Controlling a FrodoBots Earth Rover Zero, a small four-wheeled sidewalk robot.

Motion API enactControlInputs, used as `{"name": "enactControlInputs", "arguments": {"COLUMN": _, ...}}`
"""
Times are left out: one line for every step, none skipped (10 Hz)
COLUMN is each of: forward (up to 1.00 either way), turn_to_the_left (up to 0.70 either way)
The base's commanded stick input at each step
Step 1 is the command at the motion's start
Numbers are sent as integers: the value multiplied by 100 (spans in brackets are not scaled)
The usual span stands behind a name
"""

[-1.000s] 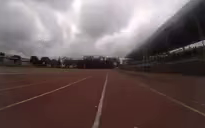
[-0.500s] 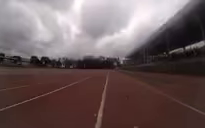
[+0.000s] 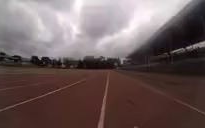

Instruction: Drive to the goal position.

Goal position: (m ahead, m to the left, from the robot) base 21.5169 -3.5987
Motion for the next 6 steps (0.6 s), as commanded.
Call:
{"name": "enactControlInputs", "arguments": {"forward": 70, "turn_to_the_left": 0}}
{"name": "enactControlInputs", "arguments": {"forward": 70, "turn_to_the_left": 0}}
{"name": "enactControlInputs", "arguments": {"forward": 70, "turn_to_the_left": 0}}
{"name": "enactControlInputs", "arguments": {"forward": 70, "turn_to_the_left": 0}}
{"name": "enactControlInputs", "arguments": {"forward": 70, "turn_to_the_left": 0}}
{"name": "enactControlInputs", "arguments": {"forward": 70, "turn_to_the_left": 0}}
